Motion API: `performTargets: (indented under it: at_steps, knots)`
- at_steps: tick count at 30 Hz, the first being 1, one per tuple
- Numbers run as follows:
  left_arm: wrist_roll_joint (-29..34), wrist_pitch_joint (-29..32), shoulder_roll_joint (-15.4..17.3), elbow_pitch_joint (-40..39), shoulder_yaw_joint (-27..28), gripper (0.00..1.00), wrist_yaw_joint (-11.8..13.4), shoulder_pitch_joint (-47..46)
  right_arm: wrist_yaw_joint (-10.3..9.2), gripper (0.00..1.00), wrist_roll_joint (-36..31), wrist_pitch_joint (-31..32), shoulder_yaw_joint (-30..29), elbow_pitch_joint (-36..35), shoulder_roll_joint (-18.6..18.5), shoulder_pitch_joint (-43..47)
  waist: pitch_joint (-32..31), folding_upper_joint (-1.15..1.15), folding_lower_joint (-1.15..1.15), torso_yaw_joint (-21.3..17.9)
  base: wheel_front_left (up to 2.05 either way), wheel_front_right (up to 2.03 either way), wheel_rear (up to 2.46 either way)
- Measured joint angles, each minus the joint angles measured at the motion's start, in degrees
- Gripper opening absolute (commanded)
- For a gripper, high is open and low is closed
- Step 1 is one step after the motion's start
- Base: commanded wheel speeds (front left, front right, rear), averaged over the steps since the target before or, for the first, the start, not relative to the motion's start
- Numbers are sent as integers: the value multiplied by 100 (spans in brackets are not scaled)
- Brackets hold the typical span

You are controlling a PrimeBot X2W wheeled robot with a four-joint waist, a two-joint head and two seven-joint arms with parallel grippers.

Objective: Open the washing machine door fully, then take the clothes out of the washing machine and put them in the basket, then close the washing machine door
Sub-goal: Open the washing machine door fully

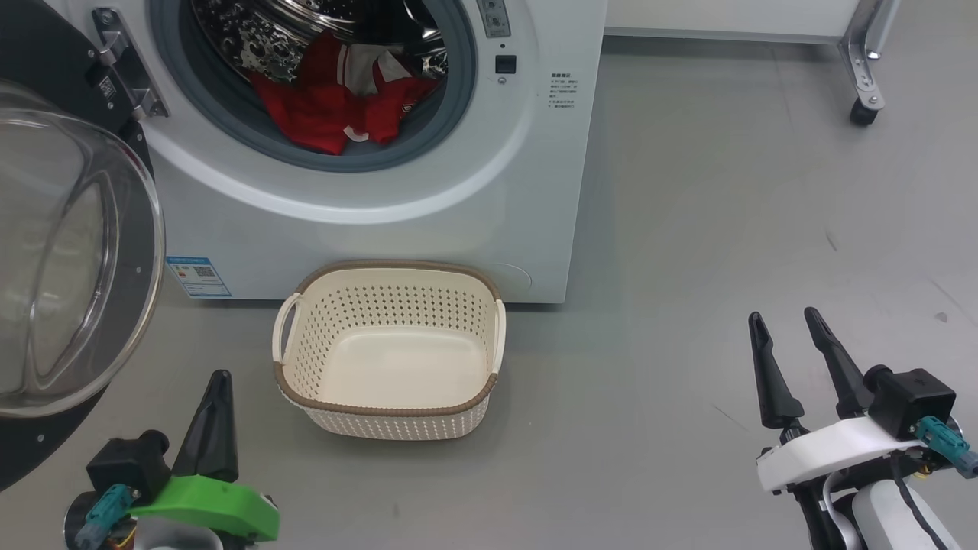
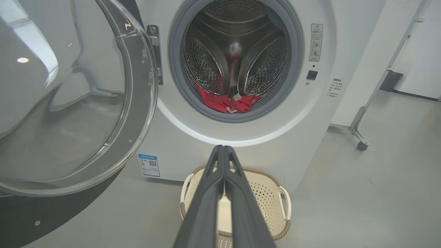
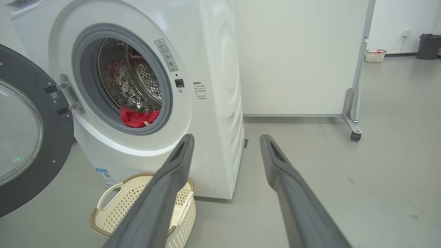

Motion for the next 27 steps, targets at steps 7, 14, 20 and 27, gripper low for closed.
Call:
performTargets:
  at_steps: [7,14,20,27]
  knots:
    - [54,-8,-34,-188,-104,71,0,87,-2,100,0,0,-129,-62,-1,43,67,0,0,-102,0,0,0]
    - [56,-10,-54,-341,-129,100,0,100,-2,100,-5,0,-164,-92,13,65,113,0,0,-132,0,0,0]
    - [55,-10,-64,-399,-129,100,0,107,-2,100,-60,0,-193,-109,23,66,135,0,0,-154,0,0,0]
    - [55,-11,-67,-460,-120,100,4,182,-2,100,-85,0,-196,-109,43,87,139,0,0,-177,0,0,0]
